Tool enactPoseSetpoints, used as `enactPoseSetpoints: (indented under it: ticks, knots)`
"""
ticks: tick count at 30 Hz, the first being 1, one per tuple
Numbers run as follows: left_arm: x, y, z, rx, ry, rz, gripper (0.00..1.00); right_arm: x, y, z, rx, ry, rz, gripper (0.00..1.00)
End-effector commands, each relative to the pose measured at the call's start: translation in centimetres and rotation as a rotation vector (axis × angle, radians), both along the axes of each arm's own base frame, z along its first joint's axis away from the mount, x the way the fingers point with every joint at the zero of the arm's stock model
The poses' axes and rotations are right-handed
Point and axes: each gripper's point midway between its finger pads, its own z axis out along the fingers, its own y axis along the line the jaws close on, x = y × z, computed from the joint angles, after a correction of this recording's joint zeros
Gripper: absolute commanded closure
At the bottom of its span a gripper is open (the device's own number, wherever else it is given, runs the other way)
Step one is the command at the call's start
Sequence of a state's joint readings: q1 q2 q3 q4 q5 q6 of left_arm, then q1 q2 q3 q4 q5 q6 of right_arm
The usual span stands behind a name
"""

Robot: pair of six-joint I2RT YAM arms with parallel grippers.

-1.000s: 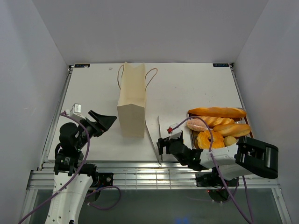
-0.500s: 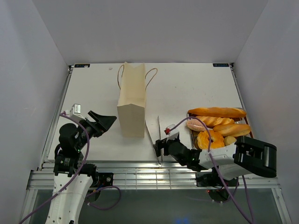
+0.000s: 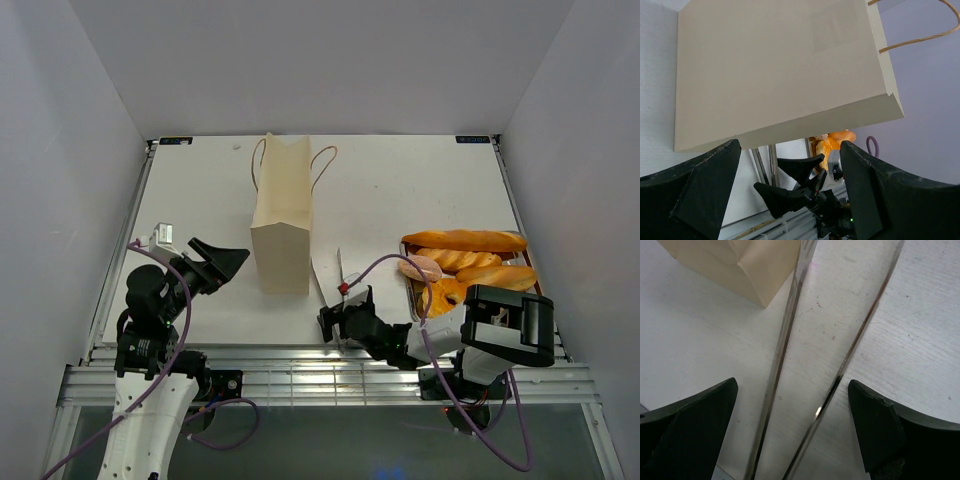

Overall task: Place the fake bread into the paper bag
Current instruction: Pick up the clamp at the center of the board.

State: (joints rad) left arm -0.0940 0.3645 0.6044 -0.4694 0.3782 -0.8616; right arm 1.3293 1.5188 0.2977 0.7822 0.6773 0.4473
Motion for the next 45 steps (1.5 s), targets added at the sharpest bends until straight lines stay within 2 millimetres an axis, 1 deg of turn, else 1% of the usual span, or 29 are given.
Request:
enactPoseSetpoints:
  ticks: [1,2,3,4,7,9,13,15,19,21,23,25,29,33,34,35,36,37,38,39,40,41,42,45]
  knots:
    - [-0.3,0.0,1.1,0.005,-0.028,-0.005,0.09,0.7,1.7,1.0,0.035,-0.024,-0.085,0.02]
    - [-0.3,0.0,1.1,0.005,-0.029,-0.003,0.09,0.7,1.7,0.7,0.023,-0.024,-0.105,0.01]
    - [-0.3,0.0,1.1,0.005,-0.029,-0.005,0.09,0.8,1.1,-0.1,-0.004,-0.015,-0.144,0.0]
    - [-0.4,0.0,1.2,0.005,-0.029,-0.003,0.09,0.7,1.2,-0.8,-0.021,-0.013,-0.148,0.0]
    - [-0.4,0.1,1.2,0.006,-0.031,-0.003,0.09,0.6,1.3,-1.8,-0.024,0.001,-0.16,0.06]
    - [-0.5,0.0,1.1,0.009,-0.03,-0.005,0.09,0.6,1.1,-2.0,-0.025,0.006,-0.173,0.1]
    - [-0.5,0.1,1.0,0.013,-0.027,-0.001,0.09,0.6,-0.2,-2.5,-0.051,0.015,-0.214,0.19]
    - [-0.5,0.1,0.9,0.012,-0.027,-0.003,0.09,0.6,-0.9,-2.8,-0.06,0.023,-0.23,0.2]
    - [-0.5,0.0,0.8,0.007,-0.022,-0.005,0.09,0.3,-1.6,-3.5,-0.069,0.033,-0.226,0.28]
    - [-0.5,0.0,0.8,0.006,-0.025,-0.006,0.09,0.2,-1.8,-3.9,-0.08,0.037,-0.224,0.31]
    - [-0.6,0.0,0.8,0.007,-0.026,-0.007,0.09,-0.1,-2.0,-4.4,-0.098,0.04,-0.218,0.32]
    - [-0.6,0.1,0.7,0.008,-0.026,-0.004,0.09,-0.4,-1.9,-4.8,-0.113,0.042,-0.208,0.29]
    - [-0.6,0.1,0.5,0.007,-0.019,-0.003,0.09,-0.6,-1.6,-5.0,-0.136,0.036,-0.193,0.29]
    - [-0.7,0.1,0.7,0.005,-0.023,-0.003,0.09,-0.7,-1.6,-5.0,-0.164,0.032,-0.192,0.34]
    - [-0.6,0.1,0.6,0.006,-0.022,0.0,0.09,-0.7,-1.8,-5.2,-0.185,0.03,-0.192,0.38]
    - [-0.6,0.1,0.6,0.006,-0.022,-0.002,0.09,-0.7,-1.4,-5.0,-0.186,0.027,-0.194,0.4]
    - [-0.6,0.1,0.5,0.006,-0.019,-0.003,0.09,-0.7,-1.4,-5.2,-0.204,0.025,-0.194,0.41]
    - [-0.6,0.0,0.6,0.005,-0.022,-0.005,0.09,-0.7,-1.8,-5.6,-0.242,0.027,-0.198,0.45]
    - [-0.6,0.1,0.5,0.004,-0.019,-0.003,0.09,-0.7,-1.3,-5.4,-0.245,0.026,-0.202,0.48]
    - [-0.6,0.0,0.5,0.004,-0.019,-0.004,0.09,-0.7,-1.5,-5.8,-0.266,0.029,-0.202,0.52]
    - [-0.5,0.1,0.4,0.006,-0.019,-0.003,0.09,-0.8,-1.8,-6.1,-0.292,0.03,-0.204,0.58]
    - [-0.6,0.0,0.4,0.003,-0.017,-0.004,0.09,-0.9,-1.9,-6.3,-0.29,0.04,-0.213,0.62]
    - [-0.5,0.0,0.4,0.003,-0.017,-0.004,0.09,-0.9,-2.1,-6.3,-0.293,0.042,-0.217,0.69]
    - [-0.5,0.0,0.4,0.001,-0.018,-0.004,0.09,-0.9,-2.7,-6.2,-0.3,0.042,-0.237,0.78]
